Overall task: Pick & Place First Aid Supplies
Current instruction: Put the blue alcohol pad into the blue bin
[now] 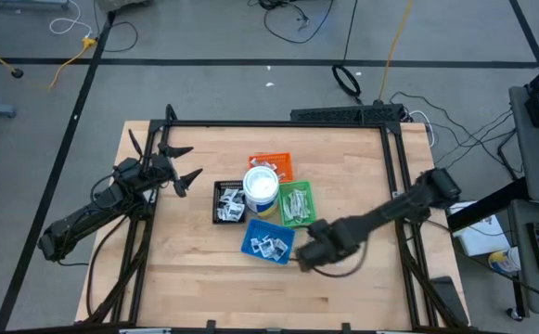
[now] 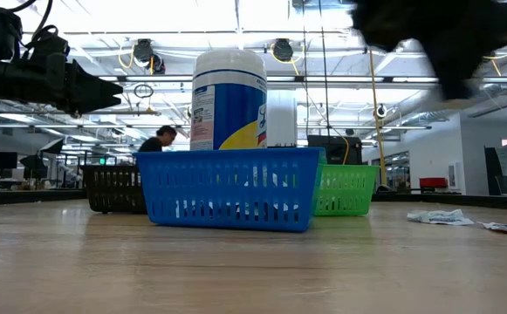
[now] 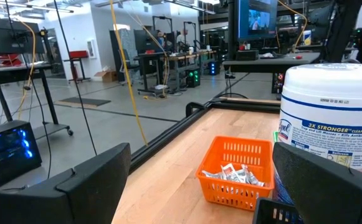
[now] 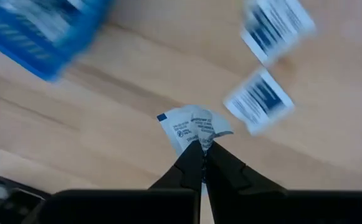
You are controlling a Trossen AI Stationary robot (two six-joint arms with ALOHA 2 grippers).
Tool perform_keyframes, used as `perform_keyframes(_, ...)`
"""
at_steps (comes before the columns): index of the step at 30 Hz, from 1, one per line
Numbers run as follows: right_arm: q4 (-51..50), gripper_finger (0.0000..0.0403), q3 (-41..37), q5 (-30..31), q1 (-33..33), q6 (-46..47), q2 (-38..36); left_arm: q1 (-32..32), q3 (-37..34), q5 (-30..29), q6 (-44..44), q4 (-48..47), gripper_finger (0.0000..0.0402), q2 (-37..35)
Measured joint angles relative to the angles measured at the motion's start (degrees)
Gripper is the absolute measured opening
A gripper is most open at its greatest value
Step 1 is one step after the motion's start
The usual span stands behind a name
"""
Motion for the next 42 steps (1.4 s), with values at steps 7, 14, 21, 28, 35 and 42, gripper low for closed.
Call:
perform_keyframes(7, -0.14, 0.0002, 12.93, 0.02, -7.46, -12.22, 9.4, 0.0, 0.02, 0.0, 0.0, 0.0, 0.0397, 0.0)
perform_keyframes(14, -0.71, 0.0002, 25.7, 0.02, -12.16, -23.57, 16.8, 0.0, 0.02, 0.0, 0.0, 0.0, 0.0397, 0.0)
perform_keyframes(21, -1.11, 0.0002, 31.01, -0.05, -14.15, -27.6, 20.25, 0.0, 0.02, 0.0, 0.02, 0.0, 0.0397, 0.0)
perform_keyframes(28, 2.2, 0.0002, 26.5, 1.97, -12.43, -28.61, 20.47, 0.0, 0.0, 0.0, 0.0, 0.0, 0.0397, 0.0)
perform_keyframes(35, 8.43, 0.0002, 19.48, 3.03, -10.59, -28.88, 20.52, 0.0, 0.02, 0.0, 0.0, 0.0, 0.0397, 0.0)
perform_keyframes(42, 12.07, 0.0011, 16.56, 2.97, -10.25, -28.88, 20.52, 0.0, 0.0, 0.0, 0.0, 0.0, 0.0397, 0.0)
